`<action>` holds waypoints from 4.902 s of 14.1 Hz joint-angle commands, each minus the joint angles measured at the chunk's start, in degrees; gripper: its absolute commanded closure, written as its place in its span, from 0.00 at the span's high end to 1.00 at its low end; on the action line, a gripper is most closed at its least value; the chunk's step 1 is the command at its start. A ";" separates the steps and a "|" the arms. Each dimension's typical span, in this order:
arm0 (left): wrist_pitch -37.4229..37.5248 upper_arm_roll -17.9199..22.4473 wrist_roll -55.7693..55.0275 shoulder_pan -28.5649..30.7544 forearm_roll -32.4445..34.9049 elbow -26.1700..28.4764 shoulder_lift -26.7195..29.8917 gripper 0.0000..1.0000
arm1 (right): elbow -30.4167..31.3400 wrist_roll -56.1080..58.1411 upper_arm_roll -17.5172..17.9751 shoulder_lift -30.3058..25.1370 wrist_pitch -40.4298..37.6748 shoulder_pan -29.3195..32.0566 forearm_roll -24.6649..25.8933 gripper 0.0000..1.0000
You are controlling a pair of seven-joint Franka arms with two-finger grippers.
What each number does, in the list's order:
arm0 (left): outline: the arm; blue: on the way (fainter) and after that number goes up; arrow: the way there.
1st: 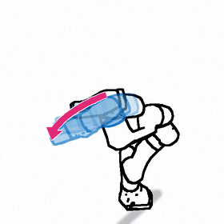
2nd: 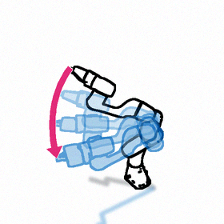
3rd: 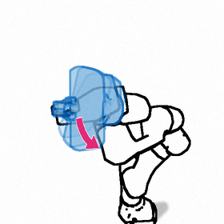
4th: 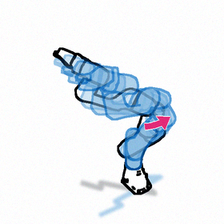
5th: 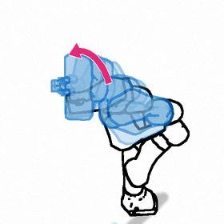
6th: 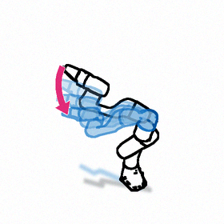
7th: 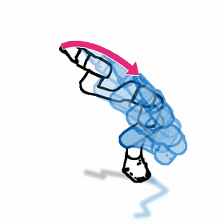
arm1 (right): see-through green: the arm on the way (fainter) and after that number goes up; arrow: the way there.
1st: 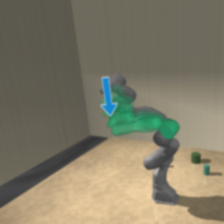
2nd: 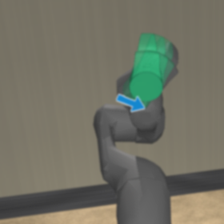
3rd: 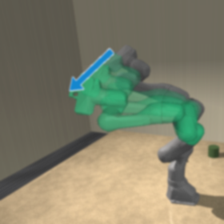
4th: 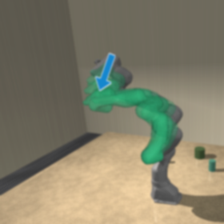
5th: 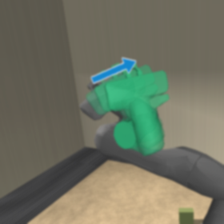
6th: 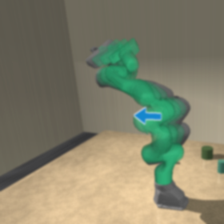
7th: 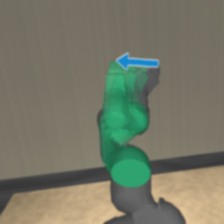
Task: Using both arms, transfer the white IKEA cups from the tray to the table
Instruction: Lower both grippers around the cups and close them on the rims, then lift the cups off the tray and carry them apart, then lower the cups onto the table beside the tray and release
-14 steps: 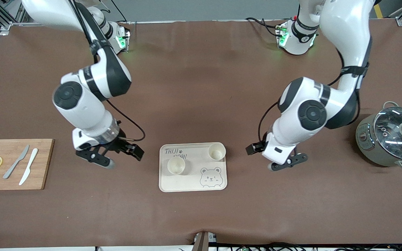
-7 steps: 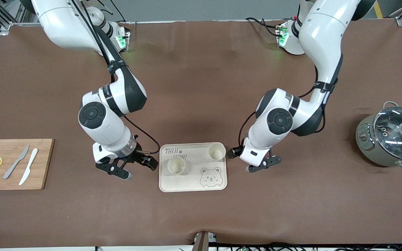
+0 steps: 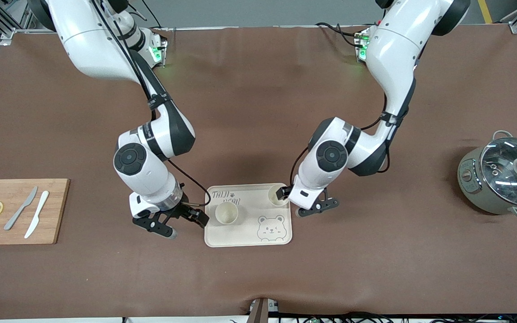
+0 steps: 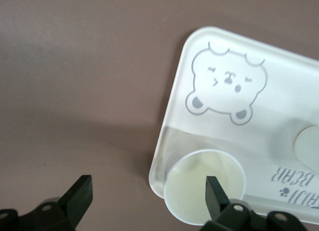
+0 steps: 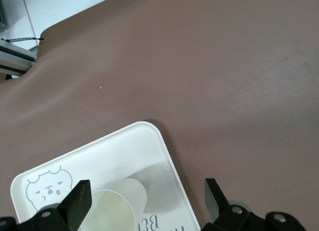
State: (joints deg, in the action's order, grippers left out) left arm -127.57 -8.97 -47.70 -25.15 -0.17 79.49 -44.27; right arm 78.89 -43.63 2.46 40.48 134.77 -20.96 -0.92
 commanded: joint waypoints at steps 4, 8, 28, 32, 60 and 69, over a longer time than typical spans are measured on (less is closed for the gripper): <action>-0.57 0.80 -2.30 -1.84 1.49 -1.09 -2.93 1.00 | -1.99 -1.02 -0.53 2.67 0.59 -2.68 0.83 1.00; -0.57 0.80 -4.85 -1.75 1.84 -1.44 -2.75 0.82 | -1.81 -1.01 -0.53 3.55 0.50 -3.82 1.44 1.00; -2.51 1.68 -8.54 -0.96 1.75 -3.29 -1.09 0.00 | -1.37 -1.37 -0.53 9.71 2.87 -6.81 3.47 1.00; -2.51 1.68 -8.37 1.58 1.84 -3.64 -0.03 0.00 | -1.63 -1.19 -0.44 9.62 2.61 -6.11 2.85 0.49; 3.74 1.06 21.50 28.92 2.91 -2.94 0.06 0.00 | -2.78 31.13 1.67 -4.18 -21.64 11.98 0.13 0.00; 3.74 1.15 21.95 29.89 2.19 -2.94 -2.05 0.00 | -0.67 57.58 1.58 -3.92 -19.46 23.50 0.13 0.00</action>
State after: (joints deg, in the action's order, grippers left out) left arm -124.30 -7.40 -26.66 4.30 2.93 76.65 -46.35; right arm 76.41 10.15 3.00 37.92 114.19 0.66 -0.09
